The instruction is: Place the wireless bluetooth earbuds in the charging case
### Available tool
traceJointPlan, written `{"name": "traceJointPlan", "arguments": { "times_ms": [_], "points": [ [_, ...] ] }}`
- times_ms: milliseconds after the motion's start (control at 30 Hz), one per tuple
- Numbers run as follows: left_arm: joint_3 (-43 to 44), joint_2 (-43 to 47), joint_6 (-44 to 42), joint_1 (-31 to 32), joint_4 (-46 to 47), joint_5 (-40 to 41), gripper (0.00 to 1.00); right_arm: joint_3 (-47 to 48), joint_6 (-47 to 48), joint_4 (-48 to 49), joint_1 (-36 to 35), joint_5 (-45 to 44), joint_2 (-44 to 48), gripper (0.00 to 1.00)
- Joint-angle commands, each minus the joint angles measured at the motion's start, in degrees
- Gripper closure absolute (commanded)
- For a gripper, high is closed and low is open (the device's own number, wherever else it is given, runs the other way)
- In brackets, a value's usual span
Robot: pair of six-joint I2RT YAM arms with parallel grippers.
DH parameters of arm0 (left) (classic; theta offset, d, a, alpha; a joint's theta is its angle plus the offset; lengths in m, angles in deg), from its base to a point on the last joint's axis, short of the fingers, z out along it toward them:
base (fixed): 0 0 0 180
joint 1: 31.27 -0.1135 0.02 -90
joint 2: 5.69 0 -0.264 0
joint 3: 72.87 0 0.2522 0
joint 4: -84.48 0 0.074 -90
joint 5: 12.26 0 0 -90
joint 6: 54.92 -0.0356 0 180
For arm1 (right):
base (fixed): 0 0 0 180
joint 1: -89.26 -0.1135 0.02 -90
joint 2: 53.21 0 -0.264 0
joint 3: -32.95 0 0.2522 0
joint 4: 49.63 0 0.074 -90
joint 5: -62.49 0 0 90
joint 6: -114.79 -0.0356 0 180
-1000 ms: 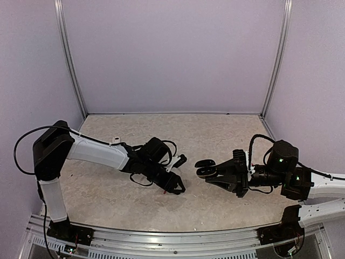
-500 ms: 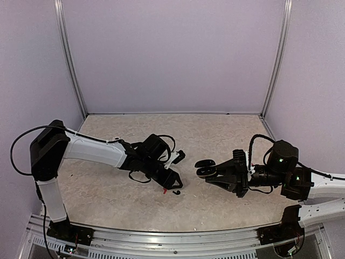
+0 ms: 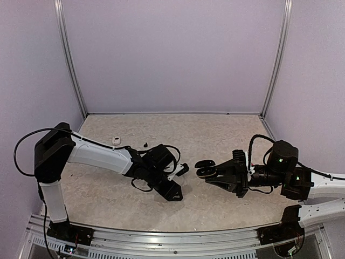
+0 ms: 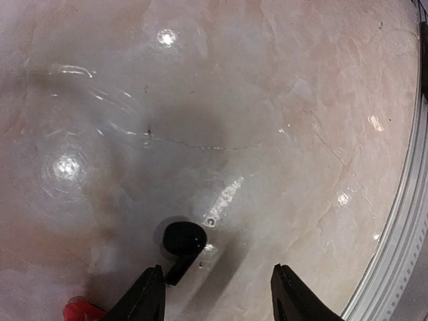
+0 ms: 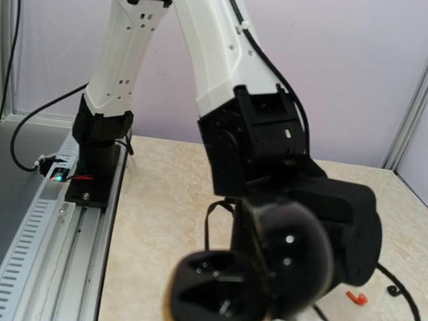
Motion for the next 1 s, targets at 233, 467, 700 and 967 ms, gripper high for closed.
{"name": "traceJointPlan", "arguments": {
  "times_ms": [233,467,700,967],
  "points": [
    [3.22,0.62,1.03,4.56,-1.18,-4.21,0.46,-0.06,0.37,0.3,-0.44,0.8,0.38,1.0],
    [2.43,5.79,4.77,1.39,0.82,6.6,0.46,-0.06,-0.1,0.0,-0.44,-0.01,0.77,1.0],
    [5.85,5.25,4.99,1.81,-5.36,12.32,0.52,0.03,-0.01,-0.14,-0.44,-1.16,0.94,1.0],
    [10.66,-0.91,3.22,3.3,-9.47,12.68,0.6,0.12,0.09,-0.49,-0.44,-1.47,0.85,1.0]
  ]
}}
